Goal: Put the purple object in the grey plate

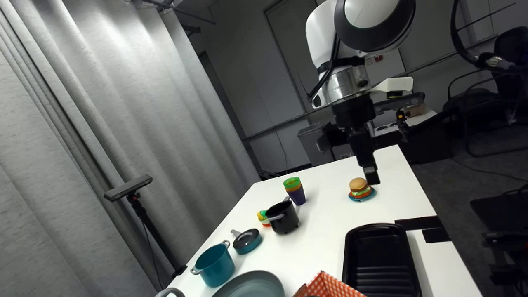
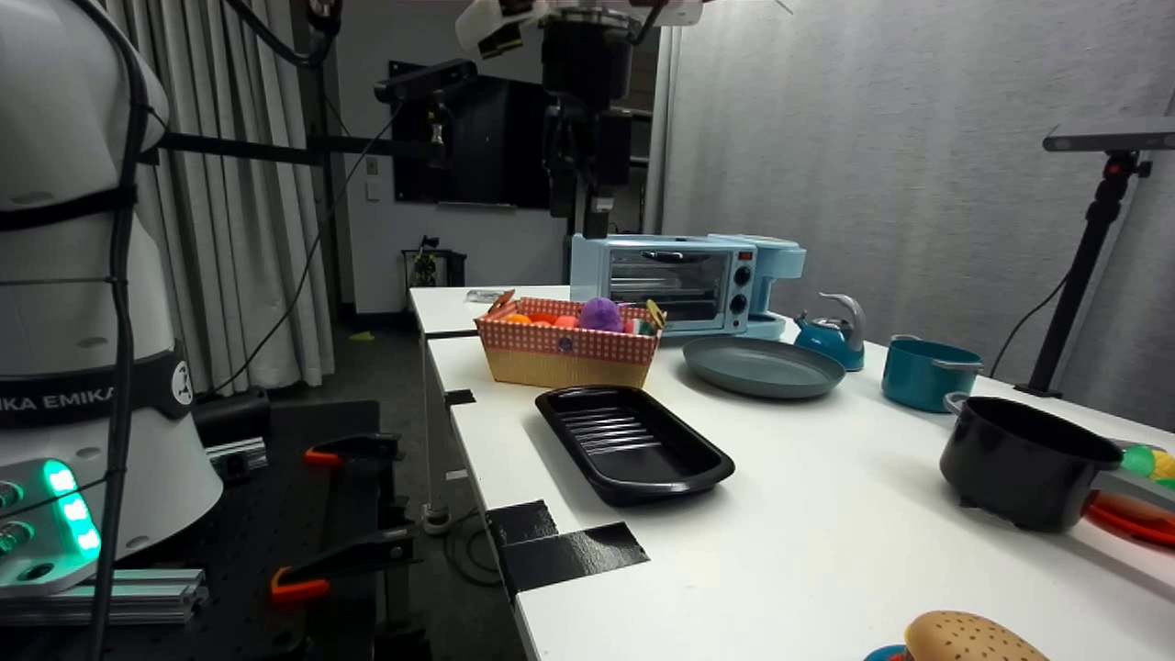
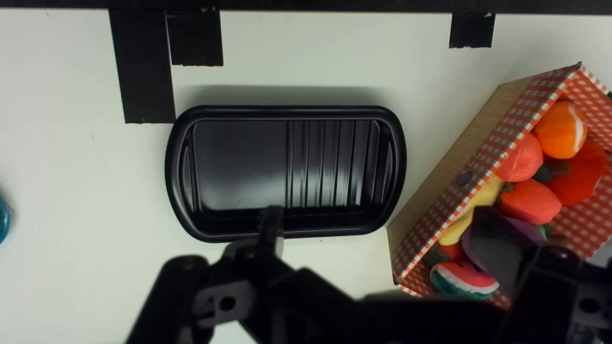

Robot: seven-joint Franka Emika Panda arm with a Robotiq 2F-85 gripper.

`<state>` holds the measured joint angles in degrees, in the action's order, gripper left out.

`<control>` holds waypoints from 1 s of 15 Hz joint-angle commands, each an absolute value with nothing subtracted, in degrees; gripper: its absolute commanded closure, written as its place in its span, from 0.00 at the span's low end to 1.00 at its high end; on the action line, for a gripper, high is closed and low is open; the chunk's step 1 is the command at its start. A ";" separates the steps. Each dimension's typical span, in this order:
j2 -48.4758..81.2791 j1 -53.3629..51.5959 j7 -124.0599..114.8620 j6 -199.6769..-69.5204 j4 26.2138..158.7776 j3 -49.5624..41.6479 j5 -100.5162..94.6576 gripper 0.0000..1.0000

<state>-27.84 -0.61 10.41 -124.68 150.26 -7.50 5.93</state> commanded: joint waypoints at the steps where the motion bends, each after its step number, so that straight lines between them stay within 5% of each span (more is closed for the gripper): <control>1: -25.40 -1.31 12.02 -123.34 149.42 -5.56 5.09 0.00; 15: -13.87 -8.70 16.91 -123.63 146.49 2.46 6.13 0.00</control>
